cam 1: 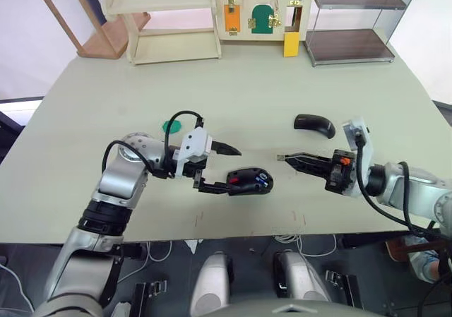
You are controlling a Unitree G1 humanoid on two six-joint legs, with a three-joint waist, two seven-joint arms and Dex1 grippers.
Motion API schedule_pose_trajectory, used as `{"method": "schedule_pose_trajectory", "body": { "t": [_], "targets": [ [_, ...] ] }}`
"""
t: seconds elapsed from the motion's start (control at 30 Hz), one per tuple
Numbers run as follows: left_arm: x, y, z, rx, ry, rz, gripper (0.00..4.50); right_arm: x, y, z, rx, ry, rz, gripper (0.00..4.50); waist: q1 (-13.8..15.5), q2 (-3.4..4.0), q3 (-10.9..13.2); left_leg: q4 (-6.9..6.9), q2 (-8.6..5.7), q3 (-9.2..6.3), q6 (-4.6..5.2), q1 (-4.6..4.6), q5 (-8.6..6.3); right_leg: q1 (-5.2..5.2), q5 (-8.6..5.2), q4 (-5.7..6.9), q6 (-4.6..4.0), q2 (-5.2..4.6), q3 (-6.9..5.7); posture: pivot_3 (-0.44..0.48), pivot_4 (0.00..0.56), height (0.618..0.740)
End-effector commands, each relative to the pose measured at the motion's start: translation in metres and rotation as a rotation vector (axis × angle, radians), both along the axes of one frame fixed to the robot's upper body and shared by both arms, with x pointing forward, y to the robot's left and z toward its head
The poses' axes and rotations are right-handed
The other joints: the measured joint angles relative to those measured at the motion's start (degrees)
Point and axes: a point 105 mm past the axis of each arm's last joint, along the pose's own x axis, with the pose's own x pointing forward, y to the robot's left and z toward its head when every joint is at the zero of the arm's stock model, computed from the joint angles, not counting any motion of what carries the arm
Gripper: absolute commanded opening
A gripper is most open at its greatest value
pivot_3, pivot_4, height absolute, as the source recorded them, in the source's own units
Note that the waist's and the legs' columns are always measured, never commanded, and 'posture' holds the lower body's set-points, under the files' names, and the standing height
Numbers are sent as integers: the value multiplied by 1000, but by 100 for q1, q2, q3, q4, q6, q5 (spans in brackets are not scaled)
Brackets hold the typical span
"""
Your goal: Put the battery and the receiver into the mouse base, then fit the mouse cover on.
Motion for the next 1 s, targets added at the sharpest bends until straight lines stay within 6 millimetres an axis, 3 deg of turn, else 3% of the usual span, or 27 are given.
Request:
{"method": "schedule_pose_trajectory", "body": {
  "t": [0.03,0.33,0.5,1.0],
  "targets": [
    [-3,-2,0,2,-28,24,4469,-3,-11,6,-79,-224,12,0,1,0,0,0,0,1,0,-1,0,0,0,0,0,0,1,0,150,740],
    [-4,-6,-19,34,18,56,4469,-17,-32,-17,-269,-544,178,0,2,-1,0,13,-2,5,0,1,0,0,-9,3,19,2,4,0,150,740],
    [3,-10,-31,73,18,74,4469,-19,-30,-8,-222,-673,237,0,11,0,0,15,-2,7,-1,5,0,1,-8,6,18,4,7,0,150,740],
    [14,-29,-55,93,81,102,4469,-19,-41,-16,-198,-696,190,0,16,-1,1,16,-4,7,-1,6,1,4,8,7,7,4,8,0,150,740]
  ]
}}
